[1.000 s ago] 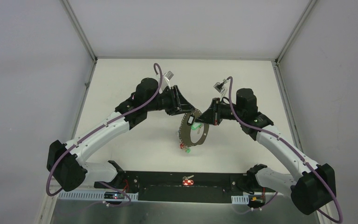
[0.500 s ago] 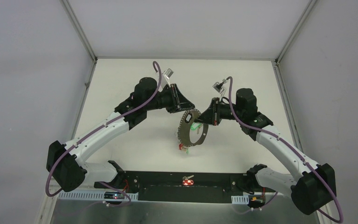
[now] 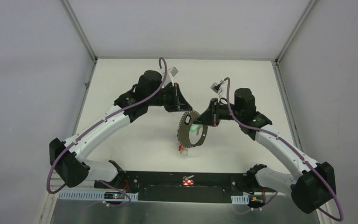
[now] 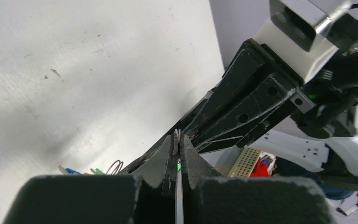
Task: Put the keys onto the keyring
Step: Adjust the keyring.
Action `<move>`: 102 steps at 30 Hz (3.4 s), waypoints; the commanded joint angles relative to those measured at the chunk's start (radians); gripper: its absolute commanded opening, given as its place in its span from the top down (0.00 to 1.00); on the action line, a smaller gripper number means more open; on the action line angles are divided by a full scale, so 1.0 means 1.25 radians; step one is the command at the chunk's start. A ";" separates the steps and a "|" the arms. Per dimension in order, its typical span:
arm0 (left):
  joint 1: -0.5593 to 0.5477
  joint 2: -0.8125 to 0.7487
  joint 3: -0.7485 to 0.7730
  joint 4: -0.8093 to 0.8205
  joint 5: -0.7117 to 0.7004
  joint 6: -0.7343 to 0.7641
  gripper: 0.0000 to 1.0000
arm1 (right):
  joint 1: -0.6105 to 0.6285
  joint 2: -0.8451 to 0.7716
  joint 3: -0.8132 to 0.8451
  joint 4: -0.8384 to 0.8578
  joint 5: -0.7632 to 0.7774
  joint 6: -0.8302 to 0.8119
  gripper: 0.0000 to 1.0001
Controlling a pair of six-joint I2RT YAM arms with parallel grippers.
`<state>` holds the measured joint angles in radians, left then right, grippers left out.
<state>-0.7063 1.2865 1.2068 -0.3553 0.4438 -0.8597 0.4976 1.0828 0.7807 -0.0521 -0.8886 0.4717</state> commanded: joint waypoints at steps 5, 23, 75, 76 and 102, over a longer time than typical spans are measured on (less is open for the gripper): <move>0.002 0.064 0.176 -0.205 0.020 0.154 1.00 | 0.058 0.011 0.097 -0.183 0.050 -0.214 1.00; -0.003 0.069 0.252 -0.287 0.058 0.312 1.00 | 0.068 -0.116 0.092 -0.120 0.042 -0.389 0.29; -0.104 -0.170 0.096 -0.166 -0.078 0.583 0.57 | 0.065 0.032 0.068 0.220 -0.183 -0.170 1.00; -0.104 -0.186 0.078 -0.155 -0.086 0.579 0.54 | 0.064 0.027 0.067 0.220 -0.173 -0.166 1.00; -0.103 -0.322 -0.381 0.524 0.091 0.597 0.57 | 0.065 -0.029 0.027 0.304 -0.130 -0.077 1.00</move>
<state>-0.8314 0.8494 0.7025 0.2047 0.4961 -0.1211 0.5739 1.0798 0.8051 0.2386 -1.0466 0.3531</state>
